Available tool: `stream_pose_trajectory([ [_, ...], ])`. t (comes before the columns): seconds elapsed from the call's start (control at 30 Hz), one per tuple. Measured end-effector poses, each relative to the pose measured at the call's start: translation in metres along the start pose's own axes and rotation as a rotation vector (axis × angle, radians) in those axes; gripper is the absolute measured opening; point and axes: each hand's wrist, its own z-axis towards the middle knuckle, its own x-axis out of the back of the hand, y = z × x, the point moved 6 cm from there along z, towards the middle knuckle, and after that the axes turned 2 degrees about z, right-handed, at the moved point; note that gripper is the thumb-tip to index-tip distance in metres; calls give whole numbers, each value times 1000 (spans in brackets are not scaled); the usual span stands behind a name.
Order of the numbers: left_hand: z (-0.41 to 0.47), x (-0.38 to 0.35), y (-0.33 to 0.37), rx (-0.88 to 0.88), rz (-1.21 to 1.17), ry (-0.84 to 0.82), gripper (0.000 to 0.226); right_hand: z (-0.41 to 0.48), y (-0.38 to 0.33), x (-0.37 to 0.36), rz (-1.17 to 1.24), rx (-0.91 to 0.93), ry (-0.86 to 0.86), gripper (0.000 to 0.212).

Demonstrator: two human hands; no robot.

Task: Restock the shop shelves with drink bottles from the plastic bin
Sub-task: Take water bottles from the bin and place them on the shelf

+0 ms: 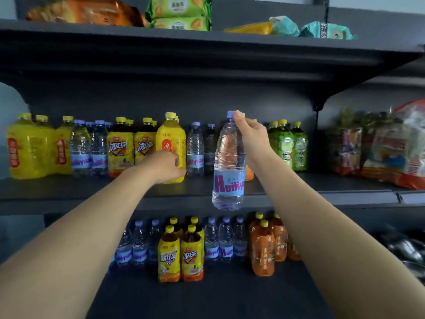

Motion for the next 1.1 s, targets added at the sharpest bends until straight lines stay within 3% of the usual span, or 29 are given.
stream_pose_trajectory([
  [0.23,44,-32,17,-45,-56,-141,29,57,10,-8,-23,19,-10,28],
  [0.47,82,-36,26,-94,-99,-73,27,103,31,-23,-83,53,-58,24],
  [0.57,96,-35,21,-103,-74,-53,30,120,43,-32,-147,51,-60,39],
  [0.7,111,-29,17,-139,-49,-9,32,142,56,-41,-194,37,-45,43],
  [1.1,122,-37,11,-198,-151,-33,29,160,97,-66,-462,23,-35,45],
])
